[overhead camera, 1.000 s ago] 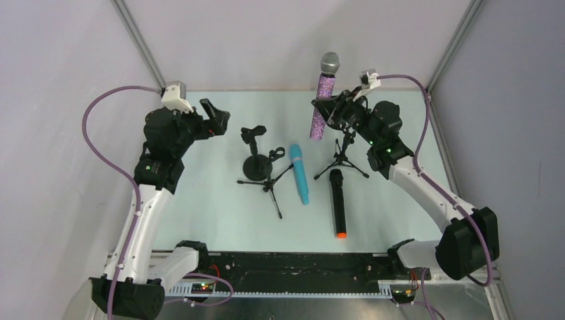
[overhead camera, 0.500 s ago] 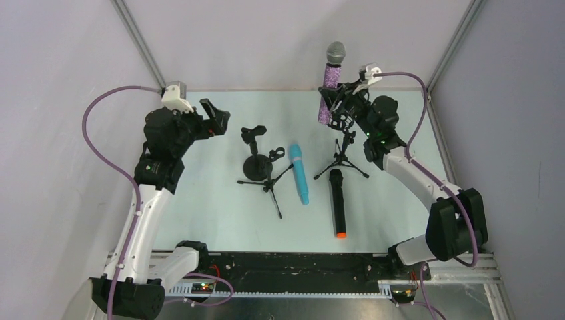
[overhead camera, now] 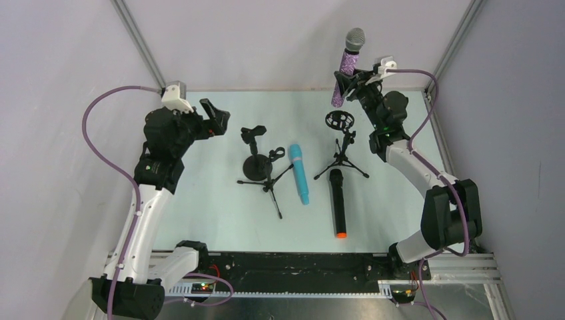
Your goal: Attach the microphones to the stand
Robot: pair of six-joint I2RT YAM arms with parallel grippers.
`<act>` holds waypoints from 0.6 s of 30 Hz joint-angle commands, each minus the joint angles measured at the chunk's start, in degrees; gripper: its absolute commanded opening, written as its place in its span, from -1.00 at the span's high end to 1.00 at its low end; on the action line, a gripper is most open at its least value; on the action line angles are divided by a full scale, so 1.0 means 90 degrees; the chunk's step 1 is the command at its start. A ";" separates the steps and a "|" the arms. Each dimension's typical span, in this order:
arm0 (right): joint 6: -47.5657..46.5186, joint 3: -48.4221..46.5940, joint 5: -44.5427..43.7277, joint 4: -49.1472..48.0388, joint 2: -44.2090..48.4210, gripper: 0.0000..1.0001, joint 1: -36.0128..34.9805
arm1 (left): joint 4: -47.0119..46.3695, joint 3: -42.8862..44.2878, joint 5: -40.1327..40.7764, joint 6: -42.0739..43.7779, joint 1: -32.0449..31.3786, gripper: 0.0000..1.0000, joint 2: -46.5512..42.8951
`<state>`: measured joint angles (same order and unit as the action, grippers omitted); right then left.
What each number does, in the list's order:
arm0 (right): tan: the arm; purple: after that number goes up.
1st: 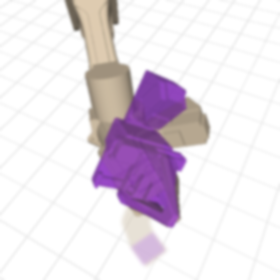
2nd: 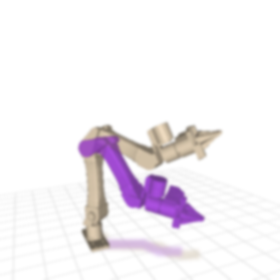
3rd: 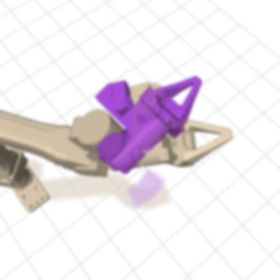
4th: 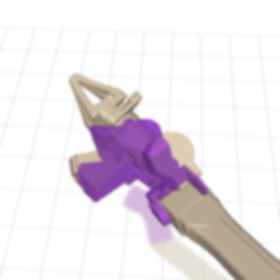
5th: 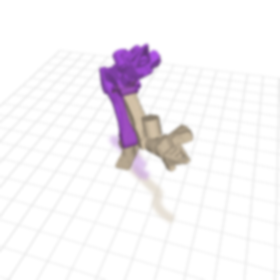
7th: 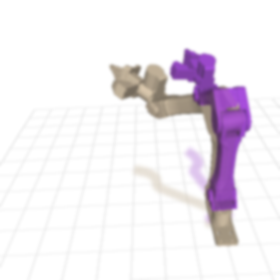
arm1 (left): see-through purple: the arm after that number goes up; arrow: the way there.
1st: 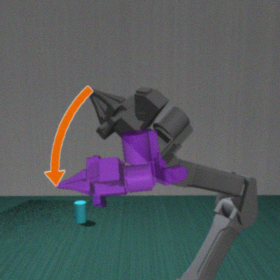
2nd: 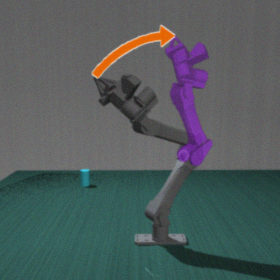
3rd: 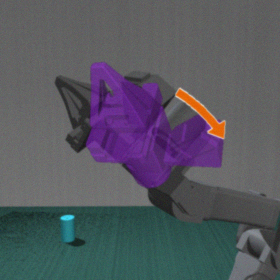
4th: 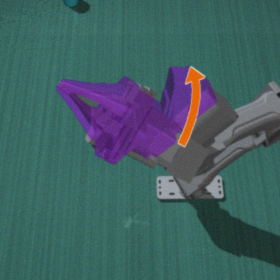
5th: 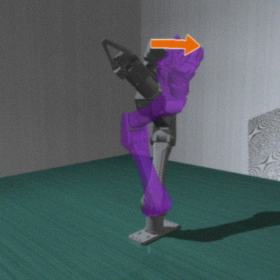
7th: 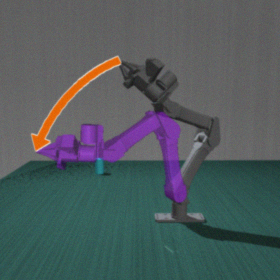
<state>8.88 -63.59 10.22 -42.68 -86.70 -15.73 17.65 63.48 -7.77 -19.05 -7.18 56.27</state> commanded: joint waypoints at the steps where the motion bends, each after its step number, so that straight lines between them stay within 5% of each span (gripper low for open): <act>1: -0.0278 -0.0414 -0.0108 -0.0880 -0.0028 1.00 0.0081 | -0.0197 0.0096 -0.0104 -0.0019 -0.0035 -0.97 0.0025; 18: -0.0267 -0.0341 0.0136 -0.0684 -0.0435 1.00 0.0295 | -0.0202 0.0108 -0.0154 -0.0031 -0.0035 -0.97 0.0020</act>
<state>6.81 -64.45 10.44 -45.80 -90.37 -13.47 17.65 63.48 -7.99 -19.05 -7.18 56.73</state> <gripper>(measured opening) 0.460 0.983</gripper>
